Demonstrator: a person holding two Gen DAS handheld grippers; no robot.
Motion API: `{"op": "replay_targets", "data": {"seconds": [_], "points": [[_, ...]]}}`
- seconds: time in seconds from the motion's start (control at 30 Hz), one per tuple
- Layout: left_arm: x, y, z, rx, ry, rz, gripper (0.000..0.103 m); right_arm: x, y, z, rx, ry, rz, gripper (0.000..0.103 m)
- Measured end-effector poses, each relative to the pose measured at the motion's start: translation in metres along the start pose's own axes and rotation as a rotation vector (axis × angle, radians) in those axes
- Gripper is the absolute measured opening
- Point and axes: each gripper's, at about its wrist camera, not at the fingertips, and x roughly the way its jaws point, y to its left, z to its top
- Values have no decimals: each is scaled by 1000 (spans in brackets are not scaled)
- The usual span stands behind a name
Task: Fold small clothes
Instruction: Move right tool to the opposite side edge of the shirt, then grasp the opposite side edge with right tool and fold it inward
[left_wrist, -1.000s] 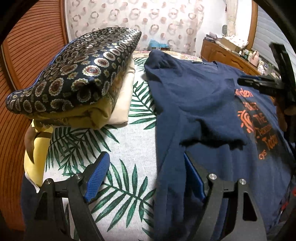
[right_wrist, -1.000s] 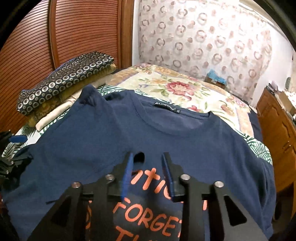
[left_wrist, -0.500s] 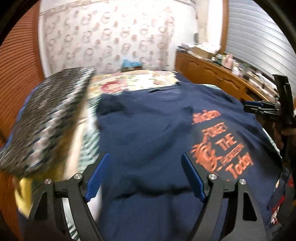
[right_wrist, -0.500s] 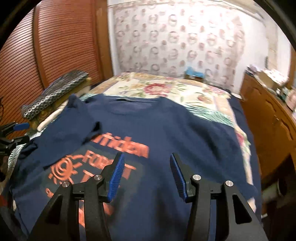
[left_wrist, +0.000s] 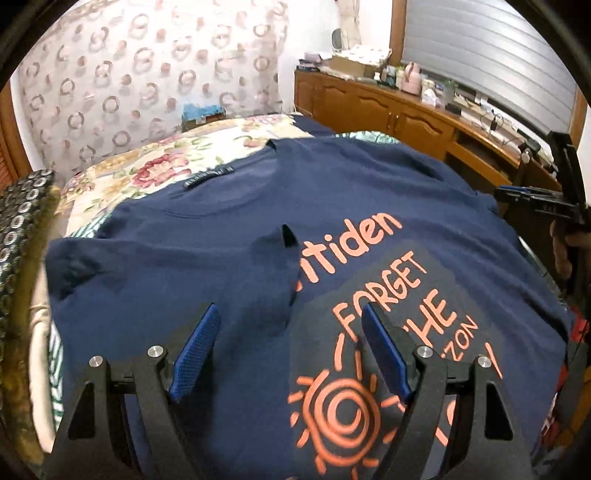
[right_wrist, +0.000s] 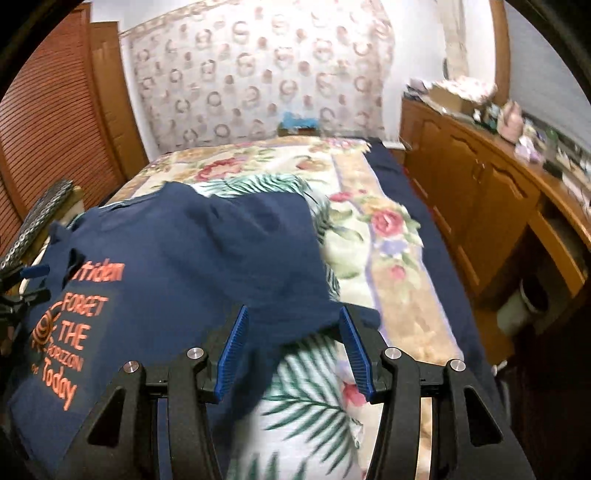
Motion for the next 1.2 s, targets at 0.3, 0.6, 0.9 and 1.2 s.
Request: {"op": "replay_targets", "data": {"seconds": [0.3, 0.6, 0.9, 1.2], "points": [[13, -9, -4, 33, 43, 7, 83, 10, -25, 14, 133, 58, 64, 53], [15, -15, -3, 47, 51, 0, 89, 22, -43, 19, 206, 82, 128, 53], [16, -17, -3, 47, 51, 9, 89, 33, -55, 18, 249, 95, 172, 53], [15, -16, -4, 44, 52, 5, 90, 22, -33, 21, 155, 45, 147, 6]]}}
